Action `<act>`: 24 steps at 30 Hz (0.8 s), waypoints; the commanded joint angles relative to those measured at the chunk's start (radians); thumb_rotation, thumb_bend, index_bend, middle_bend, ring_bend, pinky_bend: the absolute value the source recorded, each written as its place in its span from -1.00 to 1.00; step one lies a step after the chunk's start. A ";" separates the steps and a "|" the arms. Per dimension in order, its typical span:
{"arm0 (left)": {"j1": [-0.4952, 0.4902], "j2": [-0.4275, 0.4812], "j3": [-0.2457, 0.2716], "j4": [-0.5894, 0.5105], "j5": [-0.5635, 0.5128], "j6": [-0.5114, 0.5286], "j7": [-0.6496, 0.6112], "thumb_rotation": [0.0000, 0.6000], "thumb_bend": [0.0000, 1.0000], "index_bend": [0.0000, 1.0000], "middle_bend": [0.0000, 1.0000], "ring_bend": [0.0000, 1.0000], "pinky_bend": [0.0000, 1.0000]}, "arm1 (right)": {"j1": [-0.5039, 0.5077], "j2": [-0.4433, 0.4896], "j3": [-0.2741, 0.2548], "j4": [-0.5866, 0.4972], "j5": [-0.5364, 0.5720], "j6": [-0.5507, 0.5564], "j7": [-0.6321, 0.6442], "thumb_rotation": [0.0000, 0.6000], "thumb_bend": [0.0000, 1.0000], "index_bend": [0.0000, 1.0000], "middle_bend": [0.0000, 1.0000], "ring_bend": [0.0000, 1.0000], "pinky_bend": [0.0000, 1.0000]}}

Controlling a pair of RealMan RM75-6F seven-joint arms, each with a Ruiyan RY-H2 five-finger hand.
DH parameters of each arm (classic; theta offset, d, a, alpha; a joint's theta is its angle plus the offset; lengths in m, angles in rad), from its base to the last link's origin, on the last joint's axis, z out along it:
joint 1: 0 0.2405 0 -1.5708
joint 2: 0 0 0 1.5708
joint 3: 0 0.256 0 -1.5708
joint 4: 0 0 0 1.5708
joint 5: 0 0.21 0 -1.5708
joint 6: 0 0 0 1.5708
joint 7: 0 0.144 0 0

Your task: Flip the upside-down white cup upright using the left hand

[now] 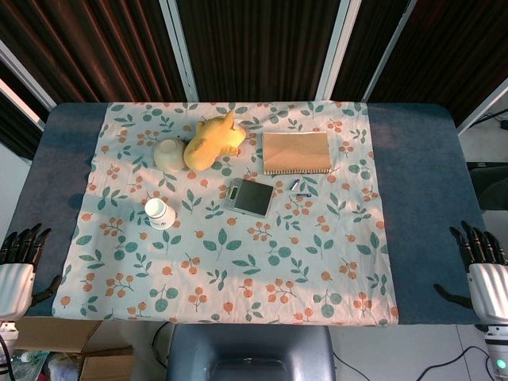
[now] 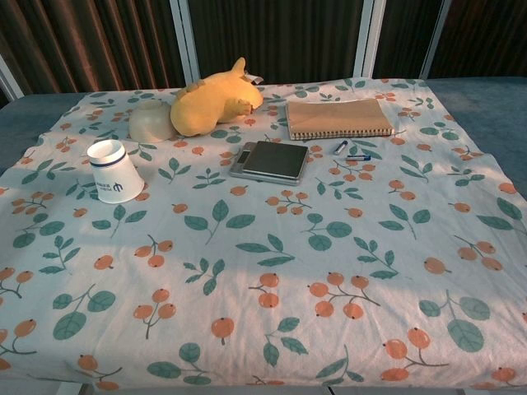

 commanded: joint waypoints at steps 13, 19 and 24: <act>-0.008 0.014 0.000 -0.009 0.017 0.002 -0.005 1.00 -0.47 -1.00 -1.00 -1.00 -1.00 | -0.001 -0.005 -0.001 0.001 -0.001 -0.003 -0.005 1.00 -1.00 -1.00 -1.00 -1.00 -1.00; -0.043 0.046 -0.005 -0.076 0.058 -0.019 0.071 1.00 -0.45 -1.00 -1.00 -1.00 -1.00 | -0.002 -0.002 0.000 0.002 0.000 -0.005 -0.002 1.00 -1.00 -1.00 -1.00 -1.00 -1.00; -0.106 0.071 -0.022 -0.171 0.085 -0.082 0.185 1.00 -0.45 -1.00 -1.00 -1.00 -1.00 | -0.003 0.002 -0.001 0.006 0.000 -0.006 0.008 1.00 -1.00 -1.00 -1.00 -1.00 -1.00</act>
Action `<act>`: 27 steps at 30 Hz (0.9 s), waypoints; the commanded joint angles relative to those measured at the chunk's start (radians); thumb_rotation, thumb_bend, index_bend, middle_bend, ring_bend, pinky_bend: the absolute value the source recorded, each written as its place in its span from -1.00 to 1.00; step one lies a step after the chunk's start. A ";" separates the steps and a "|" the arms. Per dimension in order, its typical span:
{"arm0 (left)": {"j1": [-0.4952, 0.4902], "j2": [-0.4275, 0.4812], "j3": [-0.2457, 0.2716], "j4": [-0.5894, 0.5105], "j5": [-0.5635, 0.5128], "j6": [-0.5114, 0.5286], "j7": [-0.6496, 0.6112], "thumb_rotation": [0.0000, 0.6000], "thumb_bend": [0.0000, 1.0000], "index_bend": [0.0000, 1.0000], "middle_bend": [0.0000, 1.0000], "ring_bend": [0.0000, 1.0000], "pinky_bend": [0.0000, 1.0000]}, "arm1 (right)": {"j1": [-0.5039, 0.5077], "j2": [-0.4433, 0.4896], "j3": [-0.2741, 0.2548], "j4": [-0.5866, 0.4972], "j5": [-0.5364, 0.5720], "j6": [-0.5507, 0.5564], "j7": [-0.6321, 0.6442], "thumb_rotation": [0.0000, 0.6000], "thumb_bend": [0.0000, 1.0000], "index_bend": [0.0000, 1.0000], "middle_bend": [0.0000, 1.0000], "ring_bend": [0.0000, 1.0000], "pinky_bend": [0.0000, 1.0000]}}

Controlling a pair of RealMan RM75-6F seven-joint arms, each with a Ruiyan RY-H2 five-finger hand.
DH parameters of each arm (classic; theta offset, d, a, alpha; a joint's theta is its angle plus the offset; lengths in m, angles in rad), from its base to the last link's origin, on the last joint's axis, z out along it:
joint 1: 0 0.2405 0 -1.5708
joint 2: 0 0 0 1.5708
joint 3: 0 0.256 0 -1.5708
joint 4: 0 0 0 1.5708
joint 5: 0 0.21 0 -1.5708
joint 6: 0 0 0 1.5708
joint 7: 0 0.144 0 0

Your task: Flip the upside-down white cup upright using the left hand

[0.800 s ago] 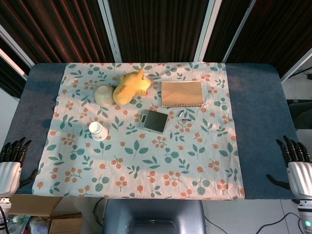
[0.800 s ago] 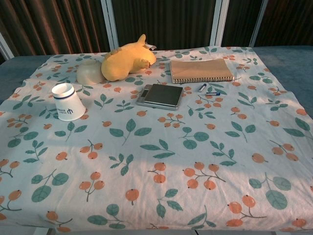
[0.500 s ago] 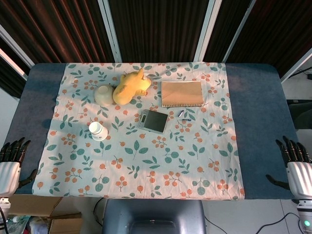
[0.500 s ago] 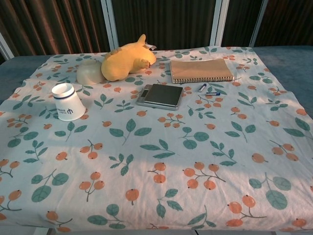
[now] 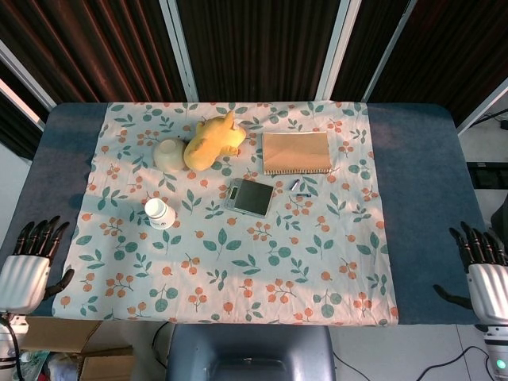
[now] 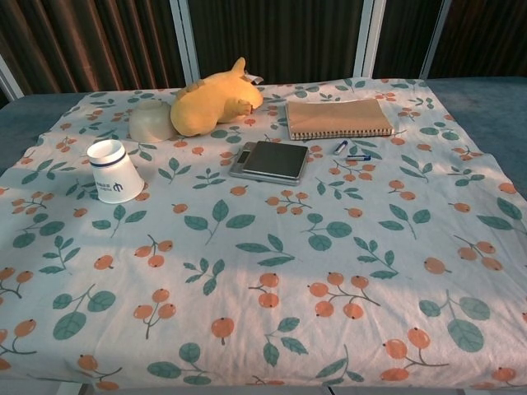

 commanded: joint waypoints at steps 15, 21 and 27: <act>-0.349 -0.095 -0.134 -0.188 -0.309 -0.401 0.635 1.00 -0.39 -1.00 -1.00 -1.00 -1.00 | -0.005 0.004 -0.003 0.018 -0.007 0.001 0.033 1.00 -1.00 -1.00 -1.00 -1.00 -1.00; -0.465 -0.191 -0.150 -0.077 -0.486 -0.456 0.796 1.00 -0.40 -1.00 -1.00 -1.00 -1.00 | -0.003 -0.001 0.000 0.022 -0.001 -0.003 0.028 1.00 -1.00 -1.00 -1.00 -1.00 -1.00; -0.557 -0.266 -0.132 0.022 -0.605 -0.468 0.923 1.00 -0.40 -1.00 -1.00 -1.00 -1.00 | -0.002 -0.007 0.001 0.026 0.000 -0.004 0.033 1.00 -1.00 -1.00 -1.00 -1.00 -1.00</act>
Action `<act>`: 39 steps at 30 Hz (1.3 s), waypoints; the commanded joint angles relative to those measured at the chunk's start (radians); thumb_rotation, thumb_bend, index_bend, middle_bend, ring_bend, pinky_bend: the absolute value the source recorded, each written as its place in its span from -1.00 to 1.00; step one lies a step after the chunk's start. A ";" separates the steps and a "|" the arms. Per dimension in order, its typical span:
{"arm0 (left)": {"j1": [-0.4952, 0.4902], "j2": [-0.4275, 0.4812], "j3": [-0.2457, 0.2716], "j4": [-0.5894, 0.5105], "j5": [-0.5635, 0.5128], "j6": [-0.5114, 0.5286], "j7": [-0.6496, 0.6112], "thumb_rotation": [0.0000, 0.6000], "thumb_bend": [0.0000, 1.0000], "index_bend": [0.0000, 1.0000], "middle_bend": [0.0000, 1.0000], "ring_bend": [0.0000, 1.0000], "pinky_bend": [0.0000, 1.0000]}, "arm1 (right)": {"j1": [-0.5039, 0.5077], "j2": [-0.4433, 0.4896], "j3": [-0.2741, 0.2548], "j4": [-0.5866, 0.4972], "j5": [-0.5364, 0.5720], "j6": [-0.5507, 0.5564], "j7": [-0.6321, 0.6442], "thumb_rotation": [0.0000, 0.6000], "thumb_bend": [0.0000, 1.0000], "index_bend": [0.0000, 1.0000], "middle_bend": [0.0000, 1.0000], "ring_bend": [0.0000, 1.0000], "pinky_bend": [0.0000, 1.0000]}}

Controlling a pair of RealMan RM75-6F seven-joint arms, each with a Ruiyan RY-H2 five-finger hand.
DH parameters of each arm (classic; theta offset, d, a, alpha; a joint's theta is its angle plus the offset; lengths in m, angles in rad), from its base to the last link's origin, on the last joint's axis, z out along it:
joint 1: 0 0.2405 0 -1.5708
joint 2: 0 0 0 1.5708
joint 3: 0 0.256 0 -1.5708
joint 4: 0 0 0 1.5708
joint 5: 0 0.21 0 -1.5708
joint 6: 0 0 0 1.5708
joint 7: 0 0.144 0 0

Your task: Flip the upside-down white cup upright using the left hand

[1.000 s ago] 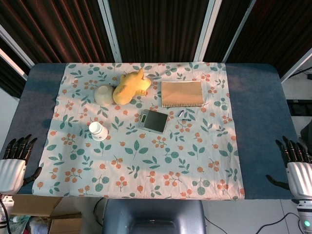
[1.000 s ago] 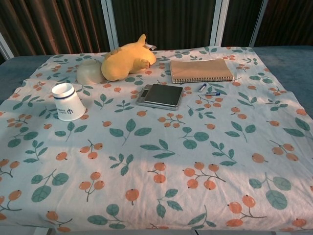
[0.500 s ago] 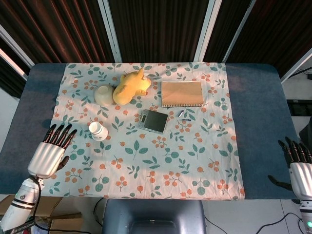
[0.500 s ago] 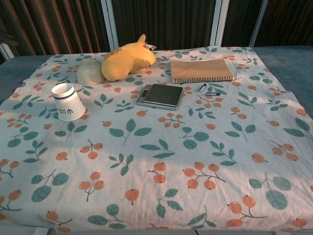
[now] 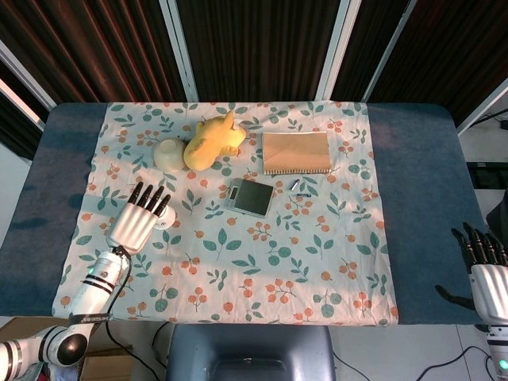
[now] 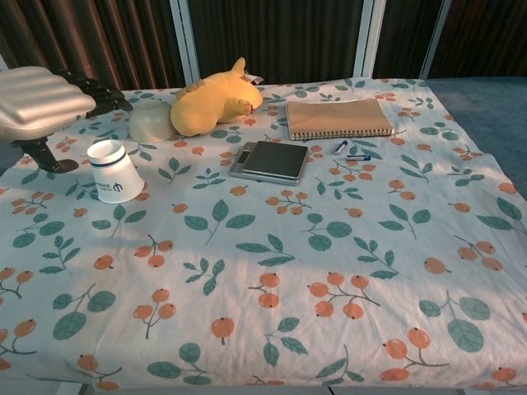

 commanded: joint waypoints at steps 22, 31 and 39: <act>-0.200 -0.149 0.123 0.223 -0.241 -0.013 0.191 1.00 -0.39 -1.00 -1.00 -1.00 -1.00 | 0.003 -0.002 0.003 0.015 0.024 -0.023 0.035 1.00 -1.00 -1.00 -1.00 -1.00 -1.00; -0.245 -0.179 0.144 0.274 -0.332 -0.004 0.242 1.00 -0.38 -1.00 -1.00 -1.00 -1.00 | -0.001 0.004 0.005 0.023 0.025 -0.019 0.052 1.00 -1.00 -1.00 -1.00 -1.00 -1.00; -0.258 -0.182 0.168 0.291 -0.306 -0.011 0.190 1.00 -0.35 -1.00 -0.82 -1.00 -1.00 | 0.002 0.005 0.005 0.032 0.036 -0.037 0.072 1.00 -1.00 -1.00 -1.00 -1.00 -1.00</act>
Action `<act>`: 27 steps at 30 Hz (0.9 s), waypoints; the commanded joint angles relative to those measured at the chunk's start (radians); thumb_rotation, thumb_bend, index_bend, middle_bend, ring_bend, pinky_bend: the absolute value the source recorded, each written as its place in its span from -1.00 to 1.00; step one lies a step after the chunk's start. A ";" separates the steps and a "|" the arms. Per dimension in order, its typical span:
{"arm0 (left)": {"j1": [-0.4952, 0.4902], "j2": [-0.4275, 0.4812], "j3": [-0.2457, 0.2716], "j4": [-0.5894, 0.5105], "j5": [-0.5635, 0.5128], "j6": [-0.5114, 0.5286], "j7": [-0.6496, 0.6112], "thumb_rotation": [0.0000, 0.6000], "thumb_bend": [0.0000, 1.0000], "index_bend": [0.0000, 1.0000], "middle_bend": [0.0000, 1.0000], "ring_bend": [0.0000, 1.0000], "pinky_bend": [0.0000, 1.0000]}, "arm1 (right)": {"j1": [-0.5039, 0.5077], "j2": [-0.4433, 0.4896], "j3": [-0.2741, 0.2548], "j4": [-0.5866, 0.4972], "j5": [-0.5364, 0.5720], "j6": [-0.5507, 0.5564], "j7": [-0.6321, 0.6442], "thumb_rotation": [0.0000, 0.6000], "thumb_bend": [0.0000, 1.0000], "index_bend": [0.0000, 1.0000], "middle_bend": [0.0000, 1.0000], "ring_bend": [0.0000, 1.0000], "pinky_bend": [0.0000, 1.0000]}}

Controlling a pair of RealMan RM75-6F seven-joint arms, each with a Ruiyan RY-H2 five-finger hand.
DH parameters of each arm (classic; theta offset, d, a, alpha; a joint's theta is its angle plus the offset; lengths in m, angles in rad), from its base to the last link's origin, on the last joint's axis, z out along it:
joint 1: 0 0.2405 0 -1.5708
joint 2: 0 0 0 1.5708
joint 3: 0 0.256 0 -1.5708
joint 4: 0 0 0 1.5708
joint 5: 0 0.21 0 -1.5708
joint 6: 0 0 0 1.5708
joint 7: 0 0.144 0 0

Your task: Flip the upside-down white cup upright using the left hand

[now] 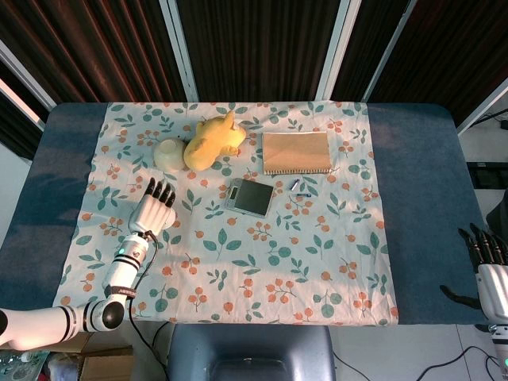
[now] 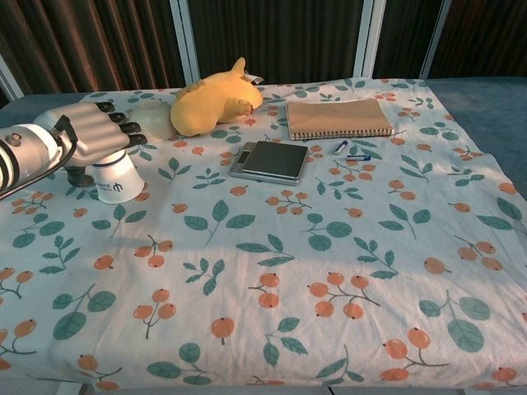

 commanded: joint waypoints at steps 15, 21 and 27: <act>0.001 -0.007 0.035 0.034 0.086 0.008 -0.111 1.00 -0.21 -0.44 -0.37 -0.93 -0.89 | 0.005 0.010 -0.002 0.000 0.010 -0.022 0.017 1.00 -1.00 -1.00 -1.00 -1.00 -1.00; 0.012 0.009 0.020 0.008 0.097 0.006 -0.177 1.00 -0.20 -0.33 -0.31 -0.87 -0.86 | 0.006 0.012 -0.002 -0.001 0.013 -0.026 0.017 1.00 -1.00 -1.00 -1.00 -1.00 -1.00; 0.059 0.089 -0.059 -0.124 0.143 -0.020 -0.461 1.00 -0.20 -0.28 -0.23 -0.79 -0.81 | 0.009 0.014 -0.001 -0.002 0.019 -0.036 0.021 1.00 -1.00 -1.00 -1.00 -1.00 -1.00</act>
